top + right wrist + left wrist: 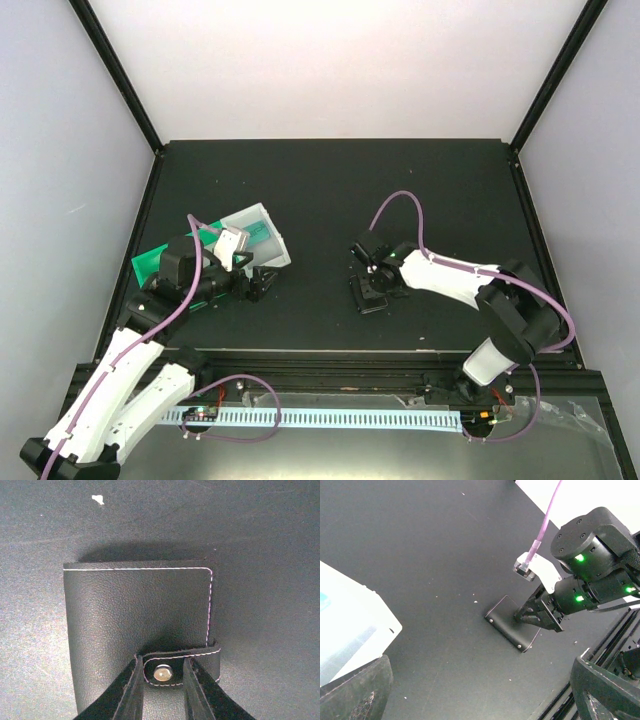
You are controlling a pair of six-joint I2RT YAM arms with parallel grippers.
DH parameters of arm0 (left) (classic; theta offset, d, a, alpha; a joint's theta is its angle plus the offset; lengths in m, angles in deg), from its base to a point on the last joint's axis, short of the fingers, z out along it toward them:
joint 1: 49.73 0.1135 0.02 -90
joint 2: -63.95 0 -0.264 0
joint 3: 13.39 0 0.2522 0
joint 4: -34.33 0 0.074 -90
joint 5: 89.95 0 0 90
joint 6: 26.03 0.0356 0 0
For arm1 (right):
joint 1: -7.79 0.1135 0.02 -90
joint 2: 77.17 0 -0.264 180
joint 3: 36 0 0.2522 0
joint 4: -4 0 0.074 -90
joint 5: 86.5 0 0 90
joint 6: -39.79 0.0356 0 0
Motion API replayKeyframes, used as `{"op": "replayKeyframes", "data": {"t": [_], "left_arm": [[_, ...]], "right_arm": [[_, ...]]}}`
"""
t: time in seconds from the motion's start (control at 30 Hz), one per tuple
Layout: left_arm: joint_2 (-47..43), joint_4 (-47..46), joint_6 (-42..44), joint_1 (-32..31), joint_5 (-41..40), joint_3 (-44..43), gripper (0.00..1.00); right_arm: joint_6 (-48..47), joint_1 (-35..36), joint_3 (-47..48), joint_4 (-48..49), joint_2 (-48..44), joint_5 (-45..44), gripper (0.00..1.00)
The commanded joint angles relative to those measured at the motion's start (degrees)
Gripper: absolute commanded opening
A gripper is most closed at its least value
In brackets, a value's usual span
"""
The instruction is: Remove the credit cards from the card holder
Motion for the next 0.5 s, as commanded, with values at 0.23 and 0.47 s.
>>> {"op": "replayKeyframes", "data": {"t": [0.23,0.47], "left_arm": [[-0.54,-0.05,0.51,0.22,-2.39,-0.02,0.99],[-0.23,-0.06,0.62,0.48,-1.76,-0.16,0.99]], "right_arm": [[0.8,1.88,1.98,-2.67,-6.56,-0.85,0.23],[1.33,2.0,0.75,-1.31,-5.48,-0.82,0.2]]}}
